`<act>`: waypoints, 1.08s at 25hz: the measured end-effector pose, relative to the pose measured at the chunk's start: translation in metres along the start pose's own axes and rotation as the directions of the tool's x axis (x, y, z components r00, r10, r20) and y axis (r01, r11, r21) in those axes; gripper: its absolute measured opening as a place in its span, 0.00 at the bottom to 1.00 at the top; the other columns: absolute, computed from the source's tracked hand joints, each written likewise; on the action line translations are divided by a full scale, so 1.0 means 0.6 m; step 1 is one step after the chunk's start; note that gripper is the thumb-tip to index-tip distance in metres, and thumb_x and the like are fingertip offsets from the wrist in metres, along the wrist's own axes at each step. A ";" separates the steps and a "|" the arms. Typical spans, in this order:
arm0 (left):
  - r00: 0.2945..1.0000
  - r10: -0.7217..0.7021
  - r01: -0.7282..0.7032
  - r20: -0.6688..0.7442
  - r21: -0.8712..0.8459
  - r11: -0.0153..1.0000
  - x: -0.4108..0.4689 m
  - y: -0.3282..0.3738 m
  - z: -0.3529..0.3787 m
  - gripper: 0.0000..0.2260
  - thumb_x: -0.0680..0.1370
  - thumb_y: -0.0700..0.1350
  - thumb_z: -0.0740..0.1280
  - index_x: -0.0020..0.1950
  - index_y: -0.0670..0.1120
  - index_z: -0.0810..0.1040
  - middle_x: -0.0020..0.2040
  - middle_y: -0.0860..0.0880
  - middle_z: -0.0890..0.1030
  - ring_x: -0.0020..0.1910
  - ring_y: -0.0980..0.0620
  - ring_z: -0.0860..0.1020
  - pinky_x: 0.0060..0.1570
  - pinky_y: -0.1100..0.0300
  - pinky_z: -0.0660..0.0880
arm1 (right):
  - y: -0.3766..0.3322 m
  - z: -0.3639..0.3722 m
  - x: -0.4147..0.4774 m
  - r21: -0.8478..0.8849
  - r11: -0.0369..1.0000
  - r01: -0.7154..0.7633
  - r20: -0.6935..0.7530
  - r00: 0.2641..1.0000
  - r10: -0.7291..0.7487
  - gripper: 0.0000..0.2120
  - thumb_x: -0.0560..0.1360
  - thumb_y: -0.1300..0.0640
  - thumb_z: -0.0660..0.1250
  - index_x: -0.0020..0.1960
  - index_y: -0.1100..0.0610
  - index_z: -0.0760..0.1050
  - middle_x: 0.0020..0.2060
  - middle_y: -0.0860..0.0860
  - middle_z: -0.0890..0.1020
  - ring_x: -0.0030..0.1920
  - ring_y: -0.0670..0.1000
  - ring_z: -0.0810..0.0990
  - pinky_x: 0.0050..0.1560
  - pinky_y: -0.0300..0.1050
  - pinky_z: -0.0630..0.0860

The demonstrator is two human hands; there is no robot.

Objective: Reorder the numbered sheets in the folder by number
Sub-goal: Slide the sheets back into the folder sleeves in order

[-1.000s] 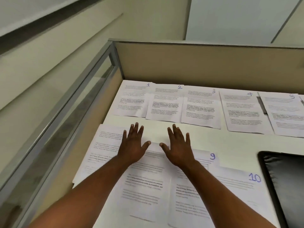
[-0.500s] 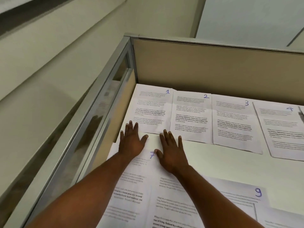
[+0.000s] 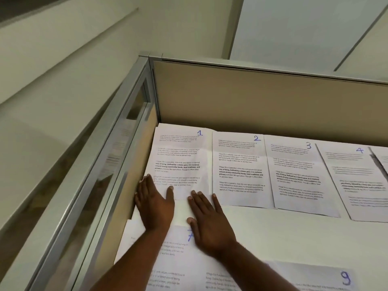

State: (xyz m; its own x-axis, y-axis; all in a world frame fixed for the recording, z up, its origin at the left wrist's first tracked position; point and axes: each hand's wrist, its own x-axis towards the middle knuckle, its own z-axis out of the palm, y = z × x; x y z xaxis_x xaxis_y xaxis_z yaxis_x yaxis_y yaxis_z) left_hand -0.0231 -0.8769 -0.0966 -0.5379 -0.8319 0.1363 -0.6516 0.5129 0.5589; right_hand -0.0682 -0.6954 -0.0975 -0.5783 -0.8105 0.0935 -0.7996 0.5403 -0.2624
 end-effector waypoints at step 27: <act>0.965 -0.171 0.260 0.200 -0.620 0.740 0.054 0.080 -0.104 0.02 0.80 0.43 0.70 0.52 0.47 0.80 0.49 0.49 0.84 0.50 0.48 0.83 0.55 0.51 0.81 | 0.012 0.014 -0.002 0.008 1.000 0.011 -0.064 0.998 -0.011 0.28 0.86 0.44 0.51 0.82 0.55 0.59 0.83 0.50 0.55 0.83 0.48 0.49 0.80 0.59 0.52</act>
State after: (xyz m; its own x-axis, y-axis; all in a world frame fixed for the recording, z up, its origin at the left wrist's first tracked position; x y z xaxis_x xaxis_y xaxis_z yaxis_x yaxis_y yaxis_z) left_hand -0.0386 -0.8925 -0.0142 -0.5145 -0.8480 -0.1274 -0.2900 0.0323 0.9565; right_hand -0.0716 -0.6922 -0.1073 -0.5788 -0.8001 0.1576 -0.8047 0.5291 -0.2694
